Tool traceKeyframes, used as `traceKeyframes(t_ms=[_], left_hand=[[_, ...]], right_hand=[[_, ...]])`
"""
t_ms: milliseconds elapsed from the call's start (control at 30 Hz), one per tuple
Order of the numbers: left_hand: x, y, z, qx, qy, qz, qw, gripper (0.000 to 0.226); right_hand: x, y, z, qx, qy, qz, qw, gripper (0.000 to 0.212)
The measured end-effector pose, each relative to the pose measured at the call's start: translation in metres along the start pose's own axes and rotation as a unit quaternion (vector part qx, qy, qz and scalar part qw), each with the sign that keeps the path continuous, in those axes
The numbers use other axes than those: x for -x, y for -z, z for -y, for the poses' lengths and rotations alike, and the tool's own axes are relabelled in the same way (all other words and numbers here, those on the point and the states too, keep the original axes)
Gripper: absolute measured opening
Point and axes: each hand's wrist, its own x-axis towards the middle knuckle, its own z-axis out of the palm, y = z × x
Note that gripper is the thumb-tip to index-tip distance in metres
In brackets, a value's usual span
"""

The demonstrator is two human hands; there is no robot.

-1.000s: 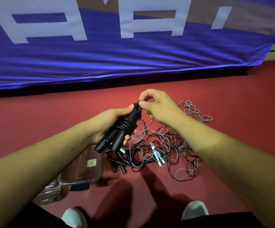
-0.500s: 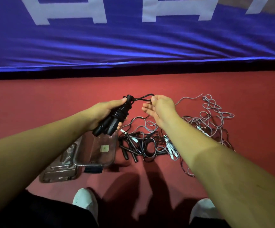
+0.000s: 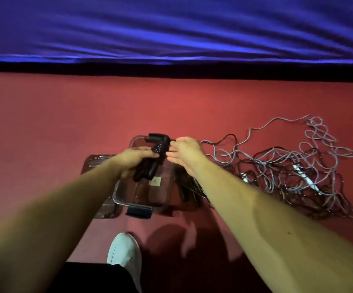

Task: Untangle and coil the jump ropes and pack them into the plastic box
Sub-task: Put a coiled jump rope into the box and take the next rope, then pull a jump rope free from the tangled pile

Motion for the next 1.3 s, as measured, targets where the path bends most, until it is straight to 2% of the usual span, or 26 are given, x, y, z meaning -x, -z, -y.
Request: traceKeyframes(t_ms=[133,200,300,367,433,467,533,600,633,667,700,767,833,900,967,1033,1100,1200,1267,1300], left_hand=[[-0.037,0.014,0.050,-0.011,0.025,-0.025,0.999,0.023],[-0.051,0.018,0.067,-0.004,0.040,-0.043,0.998,0.031],[-0.063,0.016,0.083,0.024,0.052,-0.063,0.996,0.031],[-0.066,0.012,0.087,0.023,0.053,-0.049,0.997,0.025],[-0.067,0.009,0.086,-0.043,0.045,-0.059,0.996,0.023],[-0.071,0.008,0.083,-0.117,0.024,-0.085,0.989,0.022],[-0.074,0.002,0.069,-0.287,-0.042,-0.167,0.942,0.014],[-0.070,-0.023,0.049,-0.329,-0.134,-0.227,0.907,0.008],[-0.067,-0.039,0.039,-0.328,-0.178,-0.218,0.902,0.004],[-0.063,-0.060,0.031,-0.333,-0.213,-0.178,0.901,0.004],[-0.060,-0.079,0.027,-0.355,-0.235,-0.116,0.897,0.008],[-0.061,-0.108,0.032,-0.434,-0.246,-0.008,0.866,0.014],[-0.070,-0.132,0.047,-0.482,-0.228,0.043,0.845,0.019],[-0.084,-0.146,0.065,-0.508,-0.206,0.054,0.835,0.030],[-0.100,-0.148,0.083,-0.558,-0.148,0.057,0.815,0.048],[-0.116,-0.148,0.104,-0.630,-0.075,0.069,0.770,0.060],[-0.123,-0.143,0.125,-0.683,-0.032,0.085,0.725,0.060],[-0.127,-0.137,0.149,-0.709,-0.042,0.064,0.701,0.048],[-0.130,-0.132,0.157,-0.733,-0.092,0.033,0.673,0.036],[-0.131,-0.132,0.157,-0.724,-0.114,0.028,0.680,0.034]], right_hand=[[-0.033,-0.018,-0.026,0.051,-0.093,0.045,0.993,0.021],[-0.048,-0.019,-0.036,0.120,-0.106,0.030,0.987,0.015],[-0.059,-0.009,-0.047,0.165,-0.098,0.054,0.980,0.041],[-0.058,0.010,-0.047,0.139,-0.068,0.059,0.986,0.034],[-0.055,0.038,-0.044,0.108,-0.046,0.054,0.992,0.017],[-0.055,0.055,-0.045,0.113,-0.039,0.034,0.992,0.010],[-0.058,0.093,-0.054,0.189,-0.035,-0.023,0.981,0.011],[-0.062,0.131,-0.069,0.321,-0.008,-0.083,0.943,0.016],[-0.061,0.147,-0.078,0.394,0.008,-0.100,0.914,0.011],[-0.057,0.160,-0.086,0.455,0.016,-0.099,0.885,0.004],[-0.052,0.168,-0.091,0.495,0.014,-0.093,0.864,0.017],[-0.044,0.173,-0.101,0.537,0.004,-0.062,0.841,0.041],[-0.037,0.177,-0.108,0.532,-0.017,-0.042,0.845,0.048],[-0.036,0.180,-0.116,0.521,-0.023,-0.027,0.853,0.050],[-0.037,0.182,-0.123,0.526,-0.019,-0.020,0.850,0.049],[-0.041,0.191,-0.131,0.546,-0.016,-0.013,0.838,0.048],[-0.046,0.197,-0.141,0.565,-0.032,0.002,0.825,0.052],[-0.055,0.204,-0.152,0.579,-0.048,0.009,0.814,0.051],[-0.060,0.206,-0.154,0.565,-0.047,-0.001,0.824,0.042],[-0.062,0.206,-0.154,0.557,-0.043,-0.010,0.830,0.038]])
